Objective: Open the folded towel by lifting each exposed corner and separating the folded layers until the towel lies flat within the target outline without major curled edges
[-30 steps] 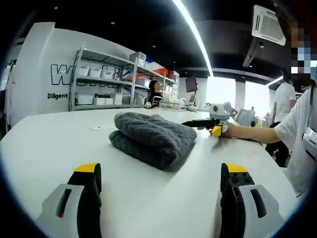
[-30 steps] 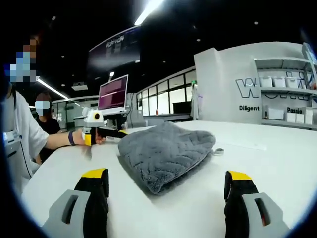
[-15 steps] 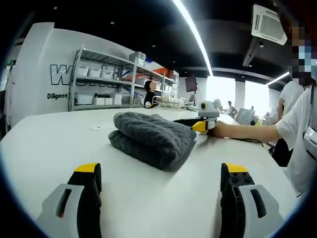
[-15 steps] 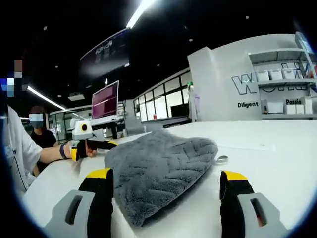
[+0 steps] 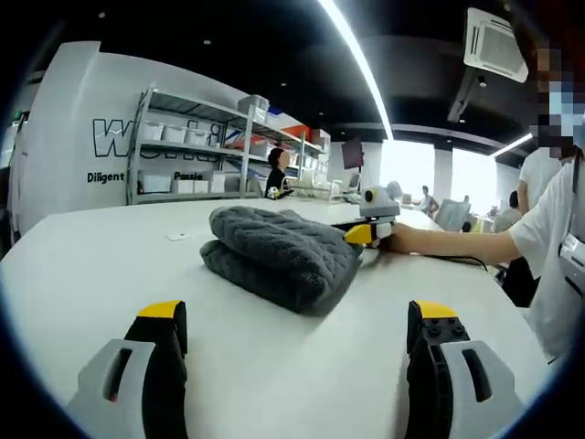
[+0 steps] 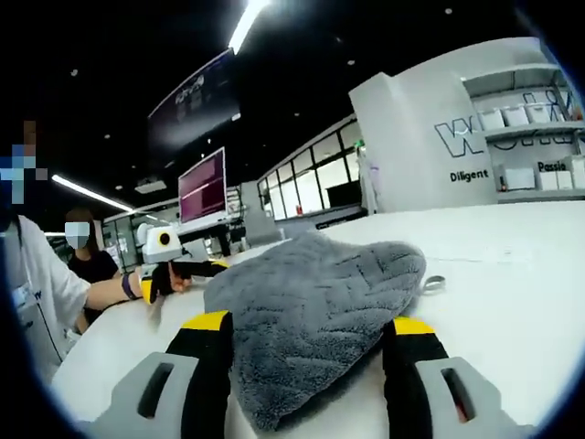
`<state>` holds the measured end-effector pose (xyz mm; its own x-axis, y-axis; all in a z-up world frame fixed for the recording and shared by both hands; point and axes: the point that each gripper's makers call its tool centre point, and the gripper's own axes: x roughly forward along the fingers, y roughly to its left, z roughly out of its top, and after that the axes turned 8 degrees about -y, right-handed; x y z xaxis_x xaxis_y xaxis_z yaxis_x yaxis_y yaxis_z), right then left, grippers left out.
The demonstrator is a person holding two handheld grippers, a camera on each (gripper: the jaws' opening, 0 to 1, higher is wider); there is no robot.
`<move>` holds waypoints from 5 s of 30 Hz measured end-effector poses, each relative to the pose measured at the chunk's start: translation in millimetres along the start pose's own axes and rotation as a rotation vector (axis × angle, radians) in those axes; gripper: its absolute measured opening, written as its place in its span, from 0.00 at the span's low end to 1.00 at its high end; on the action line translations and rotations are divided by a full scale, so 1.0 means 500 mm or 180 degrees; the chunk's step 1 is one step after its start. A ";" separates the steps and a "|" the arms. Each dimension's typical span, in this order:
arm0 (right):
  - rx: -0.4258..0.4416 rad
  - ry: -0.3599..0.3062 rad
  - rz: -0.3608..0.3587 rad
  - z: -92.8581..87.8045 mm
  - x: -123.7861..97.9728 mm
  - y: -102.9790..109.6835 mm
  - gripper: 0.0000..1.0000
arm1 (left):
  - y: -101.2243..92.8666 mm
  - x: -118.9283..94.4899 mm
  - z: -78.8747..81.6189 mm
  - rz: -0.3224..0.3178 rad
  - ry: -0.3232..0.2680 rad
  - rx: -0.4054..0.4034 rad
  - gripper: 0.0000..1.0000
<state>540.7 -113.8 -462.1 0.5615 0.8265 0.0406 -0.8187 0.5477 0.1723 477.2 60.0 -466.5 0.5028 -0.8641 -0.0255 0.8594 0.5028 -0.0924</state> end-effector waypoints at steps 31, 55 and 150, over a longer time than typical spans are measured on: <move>-0.0839 -0.0029 -0.0600 0.022 -0.032 -0.073 0.13 | -0.001 -0.005 0.001 -0.0002 -0.0008 -0.0032 0.99; -0.0788 -0.0095 -0.2314 0.059 -0.195 -0.266 0.13 | 0.002 -0.004 0.000 0.0008 -0.0010 -0.0047 0.99; -0.2747 0.0530 -0.0191 0.003 -0.029 0.030 0.32 | 0.007 -0.004 0.003 0.0009 -0.0030 -0.0104 0.99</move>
<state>520.5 -118.1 -458.6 0.6368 0.7645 -0.1004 -0.6314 0.4423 -0.6369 479.4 63.6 -465.1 0.5062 -0.8623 -0.0164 0.8546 0.5041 -0.1249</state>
